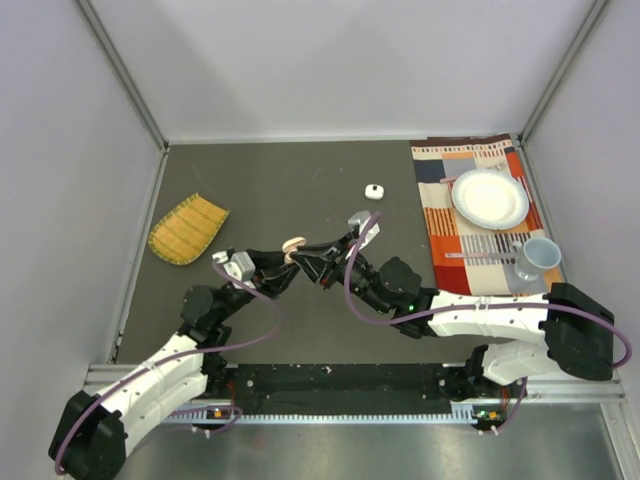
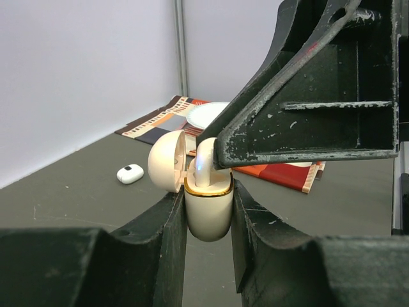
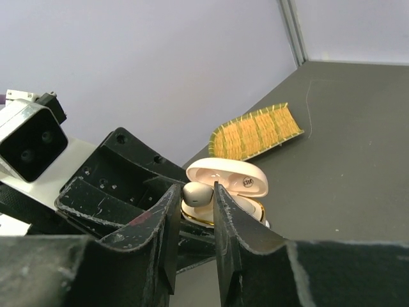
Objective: Insert the wireless bluetooth earbuds into the charging case
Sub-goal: Insert the left earbud into the left side groove of the charging case.
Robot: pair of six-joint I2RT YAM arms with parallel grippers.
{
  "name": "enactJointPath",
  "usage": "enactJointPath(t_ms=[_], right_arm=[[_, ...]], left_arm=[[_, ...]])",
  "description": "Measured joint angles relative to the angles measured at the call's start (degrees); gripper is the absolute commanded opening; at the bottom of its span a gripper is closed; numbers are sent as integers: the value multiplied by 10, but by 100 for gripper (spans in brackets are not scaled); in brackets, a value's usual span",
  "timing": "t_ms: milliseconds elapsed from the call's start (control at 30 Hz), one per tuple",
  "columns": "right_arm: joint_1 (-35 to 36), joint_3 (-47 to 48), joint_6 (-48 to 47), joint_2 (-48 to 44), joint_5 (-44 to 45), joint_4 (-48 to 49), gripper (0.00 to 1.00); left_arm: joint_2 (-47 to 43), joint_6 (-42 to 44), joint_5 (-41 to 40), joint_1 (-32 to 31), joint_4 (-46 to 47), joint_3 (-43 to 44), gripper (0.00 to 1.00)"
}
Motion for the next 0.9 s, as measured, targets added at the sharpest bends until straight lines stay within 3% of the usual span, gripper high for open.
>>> enactJointPath(t_ms=[900], right_arm=[[1,-1,-13,-20,-10,-7,36]], left_arm=[[-2,2,-4,0,10,0,0]])
